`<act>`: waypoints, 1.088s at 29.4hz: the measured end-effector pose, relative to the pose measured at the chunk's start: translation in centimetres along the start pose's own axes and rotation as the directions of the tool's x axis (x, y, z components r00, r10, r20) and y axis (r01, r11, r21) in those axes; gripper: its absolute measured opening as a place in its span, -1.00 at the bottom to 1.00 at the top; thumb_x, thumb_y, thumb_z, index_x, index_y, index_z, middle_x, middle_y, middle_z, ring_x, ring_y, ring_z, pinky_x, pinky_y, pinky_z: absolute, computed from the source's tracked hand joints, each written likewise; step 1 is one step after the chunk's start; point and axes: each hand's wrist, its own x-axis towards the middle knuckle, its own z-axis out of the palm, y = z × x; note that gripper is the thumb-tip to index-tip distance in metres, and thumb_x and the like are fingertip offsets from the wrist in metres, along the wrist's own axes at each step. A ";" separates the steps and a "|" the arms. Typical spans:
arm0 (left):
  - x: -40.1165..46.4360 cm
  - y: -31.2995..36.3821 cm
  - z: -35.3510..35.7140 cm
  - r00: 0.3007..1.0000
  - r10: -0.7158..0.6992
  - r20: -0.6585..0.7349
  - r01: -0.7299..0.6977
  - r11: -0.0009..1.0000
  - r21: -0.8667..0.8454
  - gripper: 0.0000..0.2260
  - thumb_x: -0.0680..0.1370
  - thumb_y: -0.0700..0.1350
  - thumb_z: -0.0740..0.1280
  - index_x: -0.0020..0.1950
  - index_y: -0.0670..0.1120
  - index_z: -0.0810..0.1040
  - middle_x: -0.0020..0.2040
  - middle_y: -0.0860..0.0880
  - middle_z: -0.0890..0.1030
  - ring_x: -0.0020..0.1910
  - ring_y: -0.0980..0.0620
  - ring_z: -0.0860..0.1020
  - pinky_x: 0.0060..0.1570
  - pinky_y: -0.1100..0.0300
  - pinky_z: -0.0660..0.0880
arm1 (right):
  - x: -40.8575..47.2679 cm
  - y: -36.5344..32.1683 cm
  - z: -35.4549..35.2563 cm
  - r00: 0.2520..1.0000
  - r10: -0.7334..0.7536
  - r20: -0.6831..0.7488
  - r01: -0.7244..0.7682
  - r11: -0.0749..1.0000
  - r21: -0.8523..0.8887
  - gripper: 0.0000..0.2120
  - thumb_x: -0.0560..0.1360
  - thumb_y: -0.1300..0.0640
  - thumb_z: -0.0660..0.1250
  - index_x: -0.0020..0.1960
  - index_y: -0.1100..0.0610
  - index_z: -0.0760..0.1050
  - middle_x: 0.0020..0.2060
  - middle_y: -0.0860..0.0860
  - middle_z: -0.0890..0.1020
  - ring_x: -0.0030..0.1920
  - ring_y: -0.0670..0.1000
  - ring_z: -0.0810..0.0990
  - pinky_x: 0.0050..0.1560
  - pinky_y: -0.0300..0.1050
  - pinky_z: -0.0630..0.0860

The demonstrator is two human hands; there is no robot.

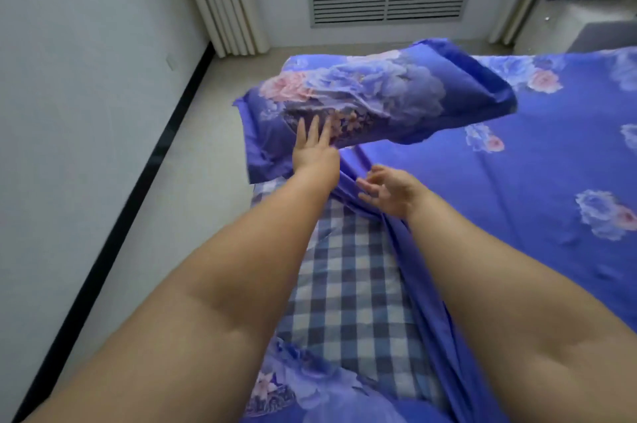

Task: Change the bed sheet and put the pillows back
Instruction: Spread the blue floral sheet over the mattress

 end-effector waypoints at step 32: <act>-29.6 11.2 27.4 0.826 -0.401 0.396 0.563 0.580 -0.589 -0.64 0.62 0.09 0.08 0.35 -0.01 0.39 0.46 -0.04 0.31 0.50 0.00 0.14 0.45 -0.08 -0.08 | -13.5 36.8 -4.6 0.987 -0.162 -0.024 0.079 0.600 -0.796 -0.58 0.41 0.30 0.31 -0.42 0.03 0.14 -0.48 -0.05 0.29 -0.33 0.01 0.30 -0.29 -0.08 0.18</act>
